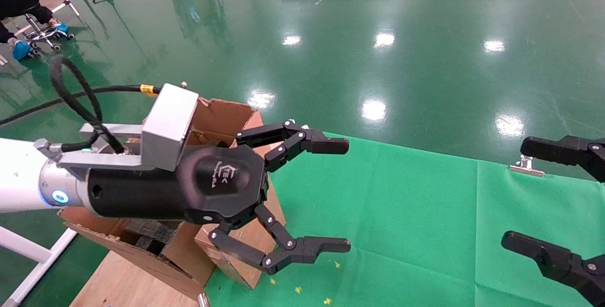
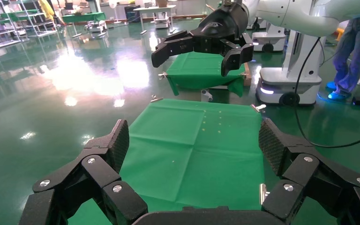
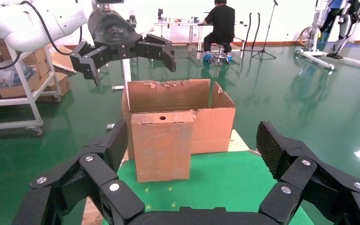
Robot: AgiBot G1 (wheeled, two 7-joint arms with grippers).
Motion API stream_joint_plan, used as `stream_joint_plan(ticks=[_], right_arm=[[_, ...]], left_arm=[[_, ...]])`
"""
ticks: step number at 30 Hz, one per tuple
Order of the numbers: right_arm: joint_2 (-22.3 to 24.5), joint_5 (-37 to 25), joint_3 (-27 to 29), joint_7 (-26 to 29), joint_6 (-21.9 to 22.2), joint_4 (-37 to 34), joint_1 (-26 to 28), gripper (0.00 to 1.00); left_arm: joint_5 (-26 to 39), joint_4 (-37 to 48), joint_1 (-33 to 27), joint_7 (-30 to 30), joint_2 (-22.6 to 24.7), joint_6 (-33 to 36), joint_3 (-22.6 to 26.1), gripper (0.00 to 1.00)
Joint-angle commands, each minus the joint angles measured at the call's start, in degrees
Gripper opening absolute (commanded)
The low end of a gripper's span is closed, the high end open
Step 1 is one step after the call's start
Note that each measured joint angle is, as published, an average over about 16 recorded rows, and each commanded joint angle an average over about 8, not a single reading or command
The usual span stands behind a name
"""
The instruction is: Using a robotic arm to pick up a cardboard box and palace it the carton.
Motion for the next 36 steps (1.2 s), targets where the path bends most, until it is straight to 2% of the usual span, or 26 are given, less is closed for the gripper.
stream_joint_plan(ticks=[1,14,15,16,22,23,24,29,36], right_arm=[[0.0,0.0,0.0,0.0,0.0,0.0,0.0,1.0],[0.0,0.0,0.0,0.0,0.0,0.0,0.0,1.0],[0.0,0.0,0.0,0.0,0.0,0.0,0.0,0.98],[0.0,0.0,0.0,0.0,0.0,0.0,0.0,0.89],[0.0,0.0,0.0,0.0,0.0,0.0,0.0,0.14],[0.0,0.0,0.0,0.0,0.0,0.0,0.0,0.05],[0.0,0.0,0.0,0.0,0.0,0.0,0.0,0.0],[0.0,0.0,0.0,0.0,0.0,0.0,0.0,0.0],[0.01,0.0,0.0,0.0,0.02,-0.02,-0.01,0.0]], left_arm=[[0.0,0.0,0.0,0.0,0.0,0.0,0.0,1.0],[0.0,0.0,0.0,0.0,0.0,0.0,0.0,1.0],[0.0,0.0,0.0,0.0,0.0,0.0,0.0,1.0],[0.03,0.0,0.0,0.01,-0.01,-0.01,0.0,1.0],[2.64,-0.78,-0.96,-0.68,-1.33,-0.44,0.57,1.0],[3.6,-1.05,-1.42,-1.06,-1.74,-0.64,0.8,1.0],[4.6,-1.29,-1.93,-1.51,-2.15,-0.89,1.04,1.0],[8.83,-1.86,-4.63,-3.9,-3.54,-2.11,2.1,1.0],[9.85,-1.68,-6.18,-4.67,-3.83,-2.72,2.3,1.0]])
